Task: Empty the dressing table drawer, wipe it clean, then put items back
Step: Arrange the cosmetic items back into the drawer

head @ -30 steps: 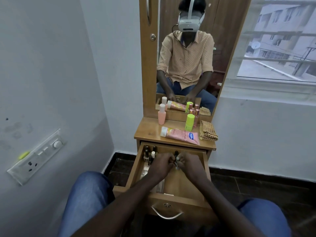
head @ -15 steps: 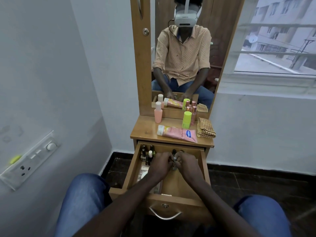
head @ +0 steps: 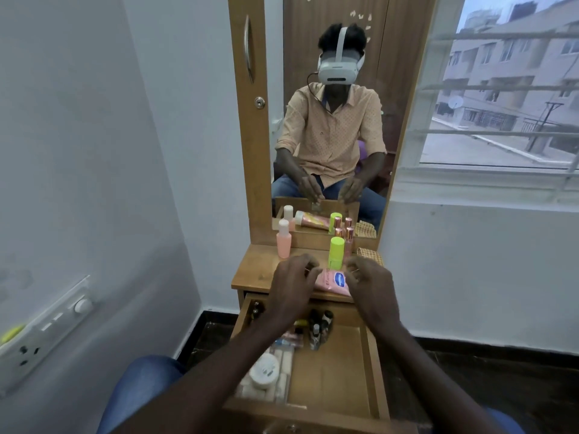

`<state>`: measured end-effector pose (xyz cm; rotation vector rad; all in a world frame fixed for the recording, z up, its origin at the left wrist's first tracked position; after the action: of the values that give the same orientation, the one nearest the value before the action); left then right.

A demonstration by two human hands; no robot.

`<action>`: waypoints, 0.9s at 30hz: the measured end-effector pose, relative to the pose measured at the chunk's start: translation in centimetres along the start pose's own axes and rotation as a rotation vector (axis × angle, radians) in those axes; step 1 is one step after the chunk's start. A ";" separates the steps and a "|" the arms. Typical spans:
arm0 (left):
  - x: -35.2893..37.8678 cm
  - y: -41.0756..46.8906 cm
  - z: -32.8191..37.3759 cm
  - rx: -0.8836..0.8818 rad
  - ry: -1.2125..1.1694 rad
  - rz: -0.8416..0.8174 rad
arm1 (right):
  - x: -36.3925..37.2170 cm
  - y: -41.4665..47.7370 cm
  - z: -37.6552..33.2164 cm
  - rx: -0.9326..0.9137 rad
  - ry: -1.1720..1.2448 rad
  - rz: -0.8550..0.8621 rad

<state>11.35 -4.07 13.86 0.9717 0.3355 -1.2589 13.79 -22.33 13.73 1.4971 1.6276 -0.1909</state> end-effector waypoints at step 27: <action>6.7 17.0 -0.5 -0.447 0.027 -0.297 | 1.3 11.8 5.7 -0.010 -0.168 -0.207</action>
<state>29.00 -8.18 16.17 0.5674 0.7692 -1.3594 26.92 -22.00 14.55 1.2680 1.6425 -0.4119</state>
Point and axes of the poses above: each hand's wrist, its own y-axis towards the middle knuckle, its own x-axis out of the palm, z = x × y, the point moved 8 cm from there along y, towards the middle knuckle, and after that the axes turned 12 degrees about -z, right-handed, at the moved point
